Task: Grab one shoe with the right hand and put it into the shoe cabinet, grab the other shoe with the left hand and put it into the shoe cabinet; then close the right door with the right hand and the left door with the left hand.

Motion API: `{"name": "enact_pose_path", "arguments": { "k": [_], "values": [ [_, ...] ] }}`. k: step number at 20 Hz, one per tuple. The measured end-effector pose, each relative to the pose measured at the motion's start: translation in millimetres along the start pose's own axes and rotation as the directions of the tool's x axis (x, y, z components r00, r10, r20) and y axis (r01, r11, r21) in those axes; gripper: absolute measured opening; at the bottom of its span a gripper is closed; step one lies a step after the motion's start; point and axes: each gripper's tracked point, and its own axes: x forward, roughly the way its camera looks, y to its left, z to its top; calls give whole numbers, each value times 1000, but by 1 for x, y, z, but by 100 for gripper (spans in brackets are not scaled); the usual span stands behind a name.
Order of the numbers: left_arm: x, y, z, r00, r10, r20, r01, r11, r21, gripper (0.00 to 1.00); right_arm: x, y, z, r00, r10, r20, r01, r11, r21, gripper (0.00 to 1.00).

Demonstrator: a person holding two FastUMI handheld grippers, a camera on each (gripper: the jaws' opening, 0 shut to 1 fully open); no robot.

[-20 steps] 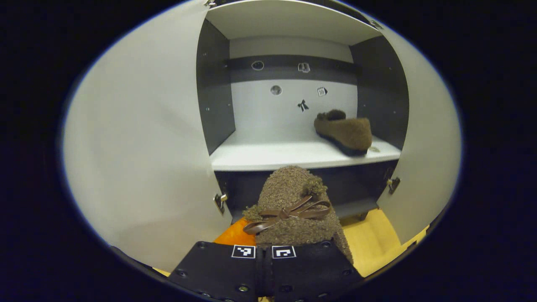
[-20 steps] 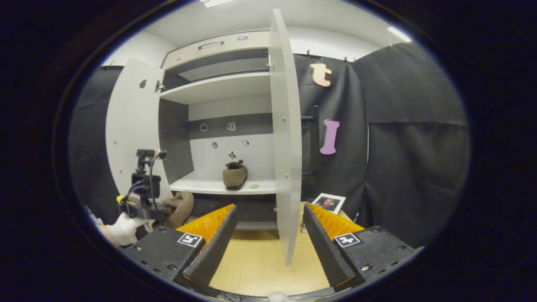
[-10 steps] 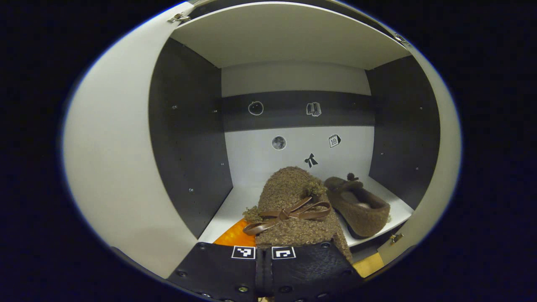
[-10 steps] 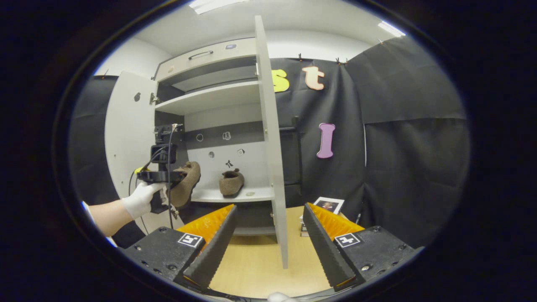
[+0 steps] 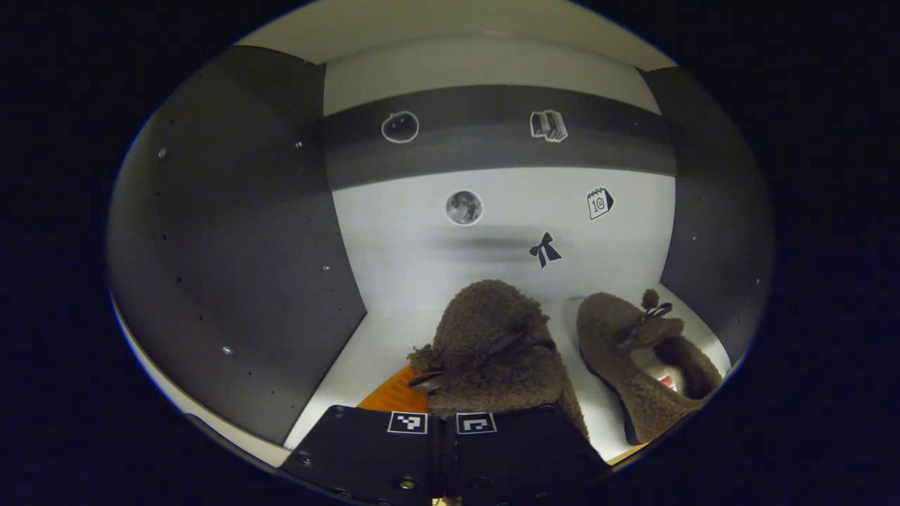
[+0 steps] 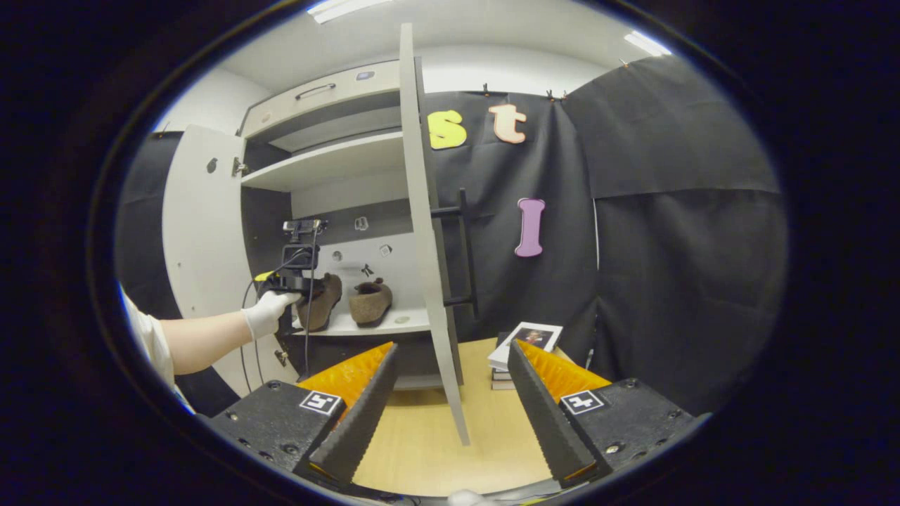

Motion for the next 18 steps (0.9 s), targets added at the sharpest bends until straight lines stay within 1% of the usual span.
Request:
{"name": "enact_pose_path", "arguments": {
  "k": [2,3,5,6,8,9,10,11,12,14,15,16,17,18],
  "values": [
    [9,-4,-8,999,-15,-48,14,1000,-14,1,-2,0,-1,1000,-3,-1,3,1000,-12,98],
    [12,-4,-12,997,-17,-75,16,1000,-8,1,-3,0,-1,1000,-2,0,2,1000,-14,98],
    [15,-3,-14,996,-9,-90,10,1000,11,1,-4,1,0,1000,4,2,-4,1000,-9,98],
    [15,-3,-15,995,-10,-98,11,1000,15,4,-4,2,0,1000,5,5,-5,1000,-10,98],
    [13,-2,-19,993,-15,-114,16,1000,9,13,-5,2,-1,1000,11,4,-11,1000,-14,98],
    [12,1,-18,993,-10,-117,11,1000,10,17,-6,2,-2,1000,14,4,-14,1000,-15,98],
    [11,0,-18,993,-18,-114,20,1000,10,25,-7,2,-3,1000,17,5,-17,1000,-15,98],
    [8,-4,-16,994,-44,-103,46,999,13,35,-8,2,-3,1000,21,3,-20,1000,-15,98],
    [5,-5,-12,995,-50,-89,53,998,23,54,-8,2,-4,1000,25,3,-25,1000,-16,98],
    [-2,3,-8,997,-37,-71,39,999,33,92,-8,1,-5,1000,27,2,-27,999,-24,98],
    [-6,6,-7,997,-32,-66,34,999,34,96,-8,1,-4,1000,31,3,-31,999,-26,98],
    [-13,9,-4,998,-28,-56,29,999,34,78,-8,1,-3,999,34,5,-33,999,-27,98],
    [-19,11,-1,999,-30,-45,32,999,36,92,-8,2,-3,999,37,8,-37,999,-26,98],
    [-26,11,-1,998,-40,-41,42,999,35,94,-7,2,-2,999,40,11,-40,999,-25,98]
  ]
}}
